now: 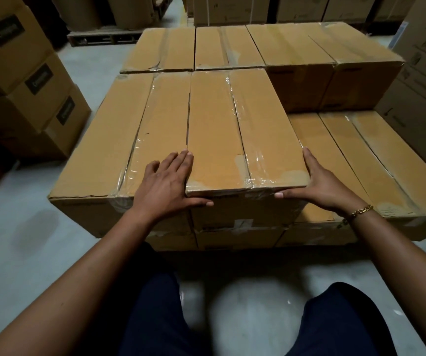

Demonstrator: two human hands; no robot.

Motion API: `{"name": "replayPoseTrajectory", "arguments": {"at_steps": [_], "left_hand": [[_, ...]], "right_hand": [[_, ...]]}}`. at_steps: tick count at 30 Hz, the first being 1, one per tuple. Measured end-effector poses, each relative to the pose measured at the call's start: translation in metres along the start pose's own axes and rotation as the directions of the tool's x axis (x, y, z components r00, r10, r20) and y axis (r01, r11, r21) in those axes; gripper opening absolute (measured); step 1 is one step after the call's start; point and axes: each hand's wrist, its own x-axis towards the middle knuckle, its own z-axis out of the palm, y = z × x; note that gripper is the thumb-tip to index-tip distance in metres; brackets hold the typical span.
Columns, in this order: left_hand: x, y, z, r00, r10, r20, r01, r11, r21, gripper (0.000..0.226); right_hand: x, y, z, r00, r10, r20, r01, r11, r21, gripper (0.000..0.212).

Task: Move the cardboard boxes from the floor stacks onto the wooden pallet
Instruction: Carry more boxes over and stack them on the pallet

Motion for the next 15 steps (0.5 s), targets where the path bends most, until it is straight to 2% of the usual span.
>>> {"name": "replayPoseTrajectory", "arguments": {"at_steps": [15], "left_hand": [[-0.0018, 0.0029, -0.0025, 1.0, -0.001, -0.026, 0.001, 1.0, 0.002, 0.129]], "right_hand": [[-0.0013, 0.0019, 0.0001, 1.0, 0.008, -0.001, -0.008, 1.0, 0.014, 0.167]]}}
